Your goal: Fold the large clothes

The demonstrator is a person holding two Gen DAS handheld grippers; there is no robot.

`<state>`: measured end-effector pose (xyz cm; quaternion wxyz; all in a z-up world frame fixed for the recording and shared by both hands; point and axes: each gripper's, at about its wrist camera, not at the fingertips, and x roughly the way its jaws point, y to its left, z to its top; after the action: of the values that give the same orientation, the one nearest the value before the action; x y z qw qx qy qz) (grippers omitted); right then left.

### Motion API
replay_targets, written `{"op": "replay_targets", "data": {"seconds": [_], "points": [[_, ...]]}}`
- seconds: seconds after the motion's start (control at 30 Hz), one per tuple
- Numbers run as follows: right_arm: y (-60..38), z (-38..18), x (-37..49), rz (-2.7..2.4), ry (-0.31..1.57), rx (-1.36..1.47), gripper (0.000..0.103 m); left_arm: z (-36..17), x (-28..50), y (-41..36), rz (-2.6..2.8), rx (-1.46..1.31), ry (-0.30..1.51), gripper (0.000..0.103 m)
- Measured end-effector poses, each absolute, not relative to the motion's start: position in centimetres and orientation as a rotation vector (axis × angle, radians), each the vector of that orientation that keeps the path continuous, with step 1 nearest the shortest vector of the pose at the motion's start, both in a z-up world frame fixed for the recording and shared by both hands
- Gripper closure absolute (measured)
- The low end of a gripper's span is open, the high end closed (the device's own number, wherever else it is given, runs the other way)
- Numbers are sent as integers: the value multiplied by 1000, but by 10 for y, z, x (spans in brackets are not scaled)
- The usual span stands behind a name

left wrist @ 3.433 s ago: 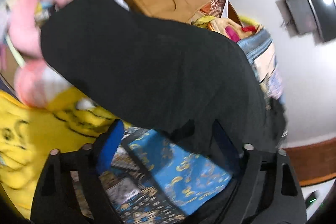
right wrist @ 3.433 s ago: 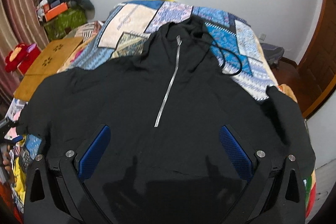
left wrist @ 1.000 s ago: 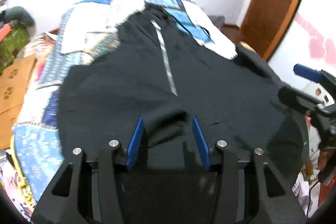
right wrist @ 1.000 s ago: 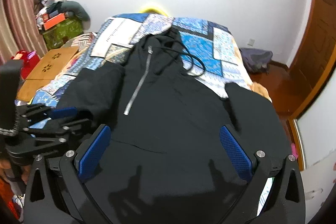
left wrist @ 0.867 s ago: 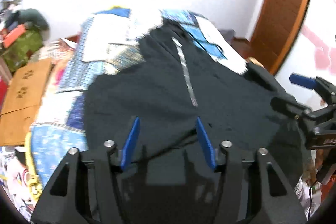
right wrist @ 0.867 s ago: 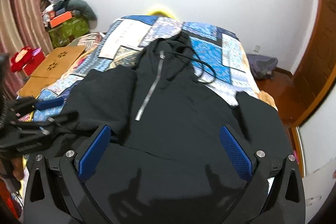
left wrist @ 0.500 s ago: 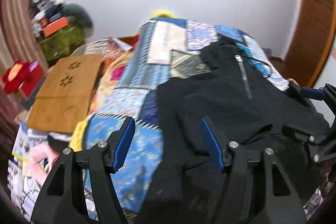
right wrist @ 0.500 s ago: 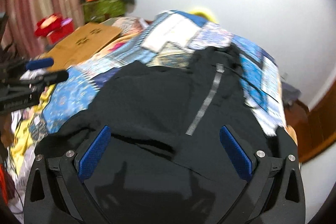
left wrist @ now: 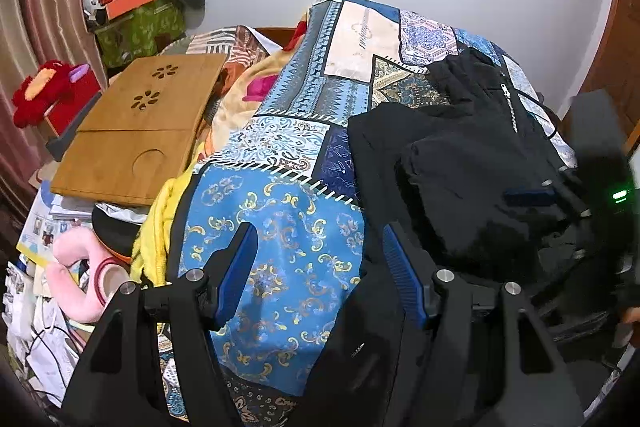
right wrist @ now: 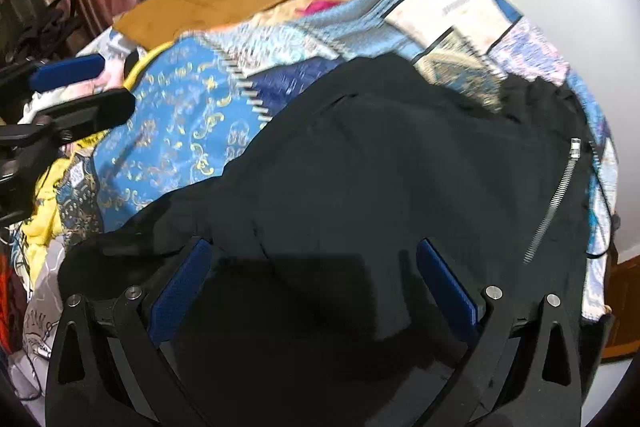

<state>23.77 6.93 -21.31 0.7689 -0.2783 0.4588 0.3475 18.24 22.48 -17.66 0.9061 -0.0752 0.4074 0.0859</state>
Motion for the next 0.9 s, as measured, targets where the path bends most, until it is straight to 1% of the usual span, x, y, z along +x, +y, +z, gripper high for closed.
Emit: {"op": "replay_targets", "data": {"seconds": [0.13, 0.27, 0.3, 0.33, 0.4, 0.47, 0.5, 0.53, 0.63, 0.77, 0.9], "points": [[74, -231, 247, 742, 1037, -589, 2, -177, 185, 222, 173, -140, 838, 39], [70, -236, 251, 727, 1036, -574, 5, -175, 186, 216, 165, -125, 835, 39], [69, -236, 250, 722, 1028, -577, 10, -175, 186, 215, 160, -130, 835, 39], [67, -235, 249, 713, 1018, -580, 19, -175, 186, 214, 155, -135, 837, 39], [62, -231, 251, 713, 1007, -567, 30, -176, 187, 210, 153, -140, 842, 39], [56, -227, 255, 734, 1015, -530, 48, -176, 187, 206, 151, -143, 844, 39], [55, -225, 256, 739, 1015, -518, 63, -176, 187, 204, 149, -145, 846, 39], [53, -221, 256, 744, 1014, -500, 71, -175, 187, 202, 147, -145, 846, 39], [45, -208, 258, 736, 980, -443, 75, -169, 186, 194, 141, -136, 840, 39], [28, -187, 260, 708, 918, -366, 77, -158, 184, 183, 127, -116, 818, 39], [0, -160, 266, 678, 865, -264, 77, -151, 184, 174, 119, -98, 803, 36]]}}
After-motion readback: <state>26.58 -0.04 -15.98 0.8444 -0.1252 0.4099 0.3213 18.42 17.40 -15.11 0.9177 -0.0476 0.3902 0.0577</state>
